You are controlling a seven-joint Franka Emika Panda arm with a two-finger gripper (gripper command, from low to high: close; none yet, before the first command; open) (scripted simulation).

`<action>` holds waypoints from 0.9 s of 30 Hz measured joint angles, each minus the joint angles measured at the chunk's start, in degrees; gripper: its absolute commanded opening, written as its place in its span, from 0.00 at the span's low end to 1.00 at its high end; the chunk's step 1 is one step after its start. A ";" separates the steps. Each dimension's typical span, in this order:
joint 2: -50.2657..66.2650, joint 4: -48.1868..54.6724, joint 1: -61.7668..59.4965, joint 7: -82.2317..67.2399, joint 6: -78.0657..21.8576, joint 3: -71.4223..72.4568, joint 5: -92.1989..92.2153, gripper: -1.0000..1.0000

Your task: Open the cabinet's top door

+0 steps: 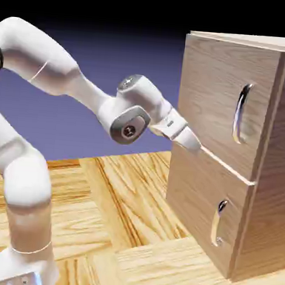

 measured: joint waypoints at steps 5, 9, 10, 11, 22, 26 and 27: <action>-1.86 1.84 3.37 9.29 -0.21 -4.28 -12.46 1.00; -3.34 3.31 6.07 16.72 -0.38 -7.71 -22.43 1.00; -3.72 3.68 6.75 18.58 -0.43 -8.57 -24.92 1.00; -4.09 4.05 7.42 20.44 -0.47 -9.42 -27.41 1.00; -8.17 8.10 14.84 40.88 -0.94 -18.85 -54.83 1.00; -9.66 9.57 17.54 48.31 -1.11 -22.27 -64.80 1.00; -10.03 9.94 18.22 50.17 -1.15 -23.13 -67.29 1.00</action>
